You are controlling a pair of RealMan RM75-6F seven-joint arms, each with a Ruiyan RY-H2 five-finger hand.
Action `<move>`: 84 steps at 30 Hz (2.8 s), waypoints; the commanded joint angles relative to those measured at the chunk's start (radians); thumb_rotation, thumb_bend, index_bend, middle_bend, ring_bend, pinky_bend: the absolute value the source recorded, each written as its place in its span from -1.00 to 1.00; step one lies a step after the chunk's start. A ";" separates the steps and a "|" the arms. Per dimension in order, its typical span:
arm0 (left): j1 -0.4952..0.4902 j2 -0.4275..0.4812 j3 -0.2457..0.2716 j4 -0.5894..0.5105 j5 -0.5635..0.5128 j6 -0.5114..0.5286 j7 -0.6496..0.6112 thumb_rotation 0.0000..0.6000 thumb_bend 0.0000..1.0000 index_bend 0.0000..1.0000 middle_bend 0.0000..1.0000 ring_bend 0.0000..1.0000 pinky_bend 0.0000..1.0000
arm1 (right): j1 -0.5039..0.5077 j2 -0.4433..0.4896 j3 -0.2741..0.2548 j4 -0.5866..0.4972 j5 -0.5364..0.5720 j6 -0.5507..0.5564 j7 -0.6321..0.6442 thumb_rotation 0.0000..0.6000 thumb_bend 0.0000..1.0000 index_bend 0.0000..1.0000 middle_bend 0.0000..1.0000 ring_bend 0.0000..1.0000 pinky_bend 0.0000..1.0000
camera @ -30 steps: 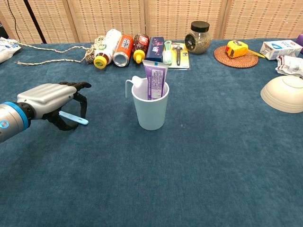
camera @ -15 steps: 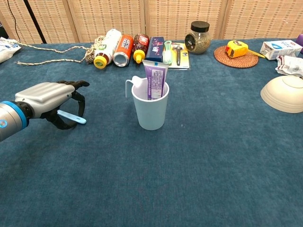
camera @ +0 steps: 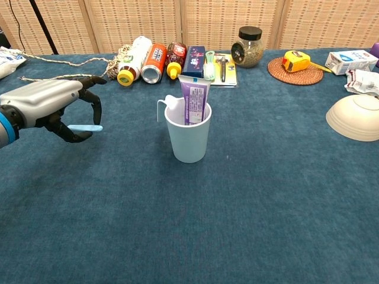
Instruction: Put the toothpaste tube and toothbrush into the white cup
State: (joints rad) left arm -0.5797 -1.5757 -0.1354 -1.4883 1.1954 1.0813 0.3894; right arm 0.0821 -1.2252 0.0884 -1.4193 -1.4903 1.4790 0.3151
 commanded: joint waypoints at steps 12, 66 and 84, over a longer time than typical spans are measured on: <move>0.023 0.124 -0.012 -0.167 0.083 0.066 -0.075 1.00 -0.20 0.19 -1.00 -1.00 -1.00 | -0.001 0.000 -0.002 -0.010 -0.006 0.005 -0.010 1.00 -0.39 -1.00 -1.00 -1.00 -0.94; -0.122 0.309 -0.067 -0.418 0.275 -0.061 -0.721 1.00 -0.20 0.19 -1.00 -1.00 -1.00 | -0.007 0.010 0.006 -0.025 0.001 0.019 -0.008 1.00 -0.39 -1.00 -1.00 -1.00 -0.94; -0.175 0.209 -0.078 -0.315 0.187 -0.114 -0.720 1.00 -0.20 0.12 -1.00 -1.00 -1.00 | -0.005 0.005 0.010 -0.008 0.014 0.008 -0.004 1.00 -0.39 -1.00 -1.00 -1.00 -0.94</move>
State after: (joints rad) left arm -0.7515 -1.3605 -0.2142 -1.8110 1.3879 0.9718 -0.3281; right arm 0.0773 -1.2203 0.0985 -1.4271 -1.4769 1.4867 0.3109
